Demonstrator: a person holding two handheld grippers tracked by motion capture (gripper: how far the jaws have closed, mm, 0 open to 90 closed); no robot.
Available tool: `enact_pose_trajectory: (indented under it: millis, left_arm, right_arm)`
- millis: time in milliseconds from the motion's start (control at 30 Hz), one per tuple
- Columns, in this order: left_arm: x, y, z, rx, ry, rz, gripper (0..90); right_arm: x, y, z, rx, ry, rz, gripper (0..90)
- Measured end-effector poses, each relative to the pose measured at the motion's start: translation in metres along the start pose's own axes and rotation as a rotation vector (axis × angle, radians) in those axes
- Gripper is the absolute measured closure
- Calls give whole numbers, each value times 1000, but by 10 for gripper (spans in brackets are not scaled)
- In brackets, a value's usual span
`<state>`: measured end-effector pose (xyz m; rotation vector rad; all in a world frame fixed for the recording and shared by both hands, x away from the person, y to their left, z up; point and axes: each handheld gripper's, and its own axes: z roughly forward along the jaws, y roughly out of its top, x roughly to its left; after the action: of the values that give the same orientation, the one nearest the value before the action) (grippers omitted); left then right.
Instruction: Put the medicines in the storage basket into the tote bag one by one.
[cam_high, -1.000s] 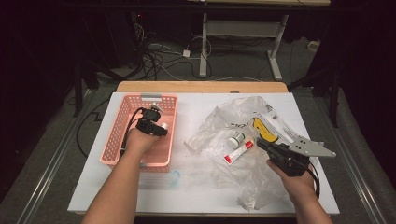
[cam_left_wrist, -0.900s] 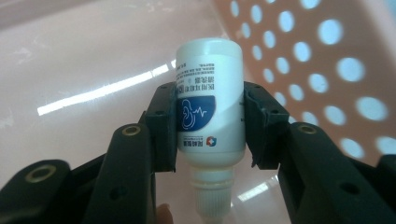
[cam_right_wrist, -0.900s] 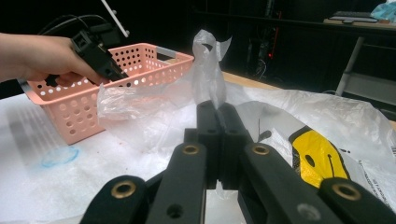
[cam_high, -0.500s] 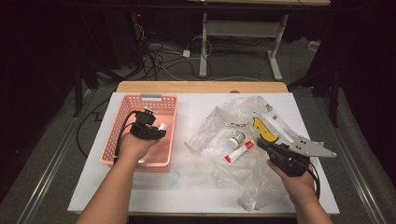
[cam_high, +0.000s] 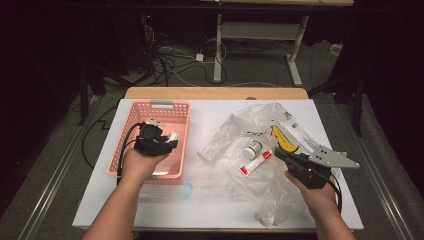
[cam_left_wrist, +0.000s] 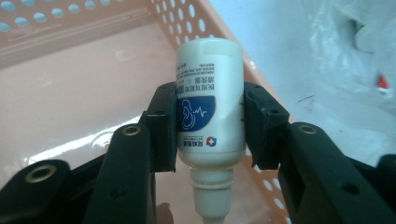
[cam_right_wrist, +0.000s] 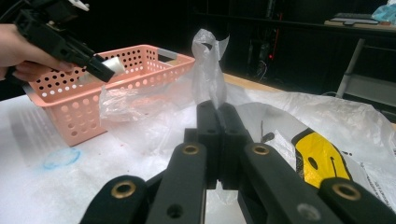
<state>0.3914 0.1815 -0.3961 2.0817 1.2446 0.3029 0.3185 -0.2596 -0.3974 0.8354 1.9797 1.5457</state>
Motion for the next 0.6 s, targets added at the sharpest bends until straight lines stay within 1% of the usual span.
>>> enact_pose_trajectory:
  millis: [33, 100, 233, 400, 500, 600]
  left_arm:
    - [-2, -1, -3, -13, -4, 6, 583]
    - [-5, -2, -7, -39, -14, 19, 583]
    - [-18, -4, -15, -87, -53, 37, 583]
    - [-42, -7, -18, -123, -110, 88, 583]
    - [-58, -7, -18, -130, -136, 131, 583]
    - [-73, -8, -14, -129, -166, 157, 584]
  right_arm:
    - [-1, 0, 0, 0, -1, -4, 900]
    - [-1, 0, 1, 2, -3, 3, 900]
    - [-3, 0, 2, 4, -7, 2, 900]
    - [-3, -1, 1, 3, -13, 10, 900]
    - [-3, -1, 2, 6, -11, 2, 900]
    - [-2, 0, 1, 3, -9, -2, 900]
